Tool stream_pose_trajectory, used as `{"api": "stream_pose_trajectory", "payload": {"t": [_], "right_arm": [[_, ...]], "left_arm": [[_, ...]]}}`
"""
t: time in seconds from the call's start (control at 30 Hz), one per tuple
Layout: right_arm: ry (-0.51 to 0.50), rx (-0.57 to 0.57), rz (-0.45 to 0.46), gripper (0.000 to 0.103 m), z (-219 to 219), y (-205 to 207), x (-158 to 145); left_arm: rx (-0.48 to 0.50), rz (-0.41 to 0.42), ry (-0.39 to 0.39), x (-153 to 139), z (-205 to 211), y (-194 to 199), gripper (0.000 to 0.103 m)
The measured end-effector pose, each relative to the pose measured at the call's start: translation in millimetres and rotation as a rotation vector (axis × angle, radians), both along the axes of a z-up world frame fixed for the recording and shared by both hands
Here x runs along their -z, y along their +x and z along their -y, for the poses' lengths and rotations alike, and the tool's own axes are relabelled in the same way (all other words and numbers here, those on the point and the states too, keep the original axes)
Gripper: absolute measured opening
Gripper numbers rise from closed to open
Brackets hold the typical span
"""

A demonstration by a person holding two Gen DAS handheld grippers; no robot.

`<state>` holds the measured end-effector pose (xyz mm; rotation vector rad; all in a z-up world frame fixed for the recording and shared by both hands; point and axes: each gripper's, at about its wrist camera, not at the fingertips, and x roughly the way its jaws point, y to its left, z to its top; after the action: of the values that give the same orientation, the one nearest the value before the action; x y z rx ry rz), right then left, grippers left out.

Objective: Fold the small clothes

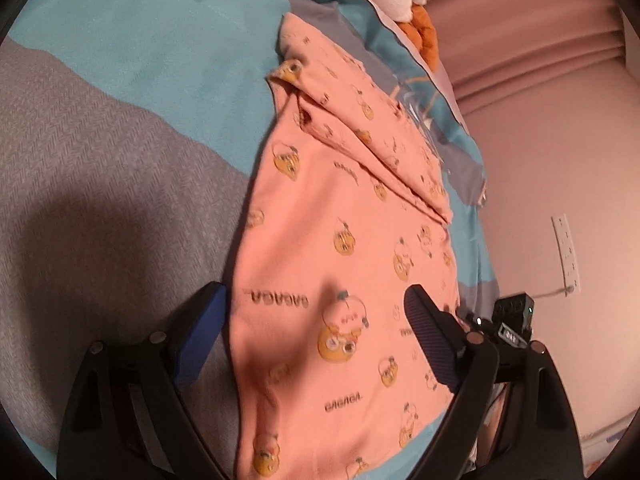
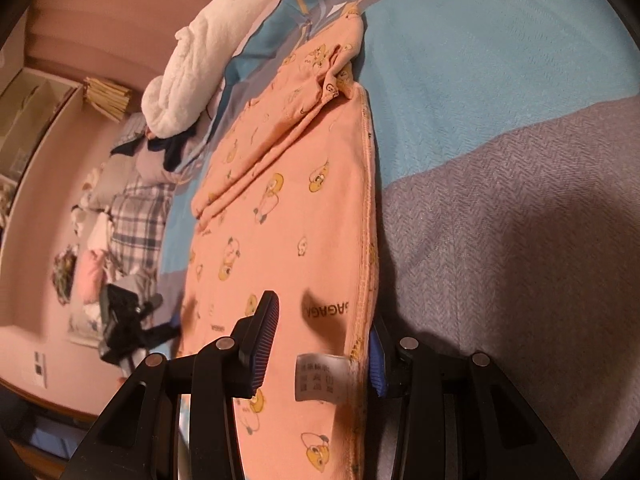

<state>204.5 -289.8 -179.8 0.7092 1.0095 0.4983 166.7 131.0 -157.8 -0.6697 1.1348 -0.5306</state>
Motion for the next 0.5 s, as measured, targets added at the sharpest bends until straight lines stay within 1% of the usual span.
{"api": "stream_pose_trajectory", "payload": {"t": [0.13, 0.2, 0.27, 0.33, 0.4, 0.43, 0.5], "right_arm": [[0.018, -0.047, -0.005, 0.040, 1, -9, 1], [0.018, -0.077, -0.005, 0.040, -1, -19, 1], [0.022, -0.095, -0.006, 0.040, -3, -27, 2], [0.025, -0.110, -0.008, 0.040, -5, -38, 2], [0.025, -0.119, -0.014, 0.040, -8, -49, 3], [0.017, -0.123, -0.014, 0.040, -10, -55, 3], [-0.009, -0.122, -0.011, 0.040, -14, -64, 1]], "left_arm": [[0.081, -0.002, -0.026, 1, 5, -22, 0.088], [0.104, -0.007, -0.047, 1, 5, -36, 0.088], [0.113, -0.012, -0.059, 1, 4, -51, 0.087], [0.104, -0.017, -0.052, 1, 4, -65, 0.082], [0.079, -0.018, -0.023, 0, 3, -78, 0.070], [0.065, -0.019, -0.007, 0, 3, -83, 0.067], [0.028, -0.023, 0.026, 2, 1, -88, 0.050]]}}
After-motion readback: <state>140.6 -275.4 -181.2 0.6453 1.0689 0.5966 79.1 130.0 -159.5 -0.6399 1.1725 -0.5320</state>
